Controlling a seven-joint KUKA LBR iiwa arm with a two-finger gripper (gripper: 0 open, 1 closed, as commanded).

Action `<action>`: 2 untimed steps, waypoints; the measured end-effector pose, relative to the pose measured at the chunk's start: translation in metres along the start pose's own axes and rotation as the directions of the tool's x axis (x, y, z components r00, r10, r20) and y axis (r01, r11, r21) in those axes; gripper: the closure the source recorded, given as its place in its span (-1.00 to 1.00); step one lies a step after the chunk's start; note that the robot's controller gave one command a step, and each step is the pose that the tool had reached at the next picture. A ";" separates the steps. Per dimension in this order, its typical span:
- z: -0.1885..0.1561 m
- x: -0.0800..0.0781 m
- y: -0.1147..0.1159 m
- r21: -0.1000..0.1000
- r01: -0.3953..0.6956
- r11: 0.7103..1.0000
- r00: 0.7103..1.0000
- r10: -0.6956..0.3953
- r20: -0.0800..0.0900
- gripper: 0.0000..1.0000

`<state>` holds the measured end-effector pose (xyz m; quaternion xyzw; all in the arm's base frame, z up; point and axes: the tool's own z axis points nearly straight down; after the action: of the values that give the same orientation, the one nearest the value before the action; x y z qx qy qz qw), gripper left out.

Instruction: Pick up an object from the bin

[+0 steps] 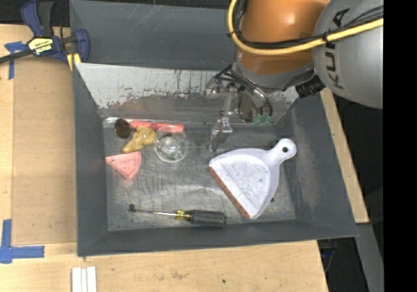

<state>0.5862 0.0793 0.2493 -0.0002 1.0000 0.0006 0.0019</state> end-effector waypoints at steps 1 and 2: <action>0.066 -0.017 0.020 0.000 0.056 0.998 0.998 -0.056 0.005 -1.00; 0.089 -0.043 0.075 -0.002 -0.021 1.000 1.000 0.021 0.002 -1.00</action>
Offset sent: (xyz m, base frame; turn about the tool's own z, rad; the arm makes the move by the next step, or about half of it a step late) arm 0.0413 0.0722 -0.0893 0.0244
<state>0.6290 0.1546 0.1606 0.0103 0.9999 0.0014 0.0027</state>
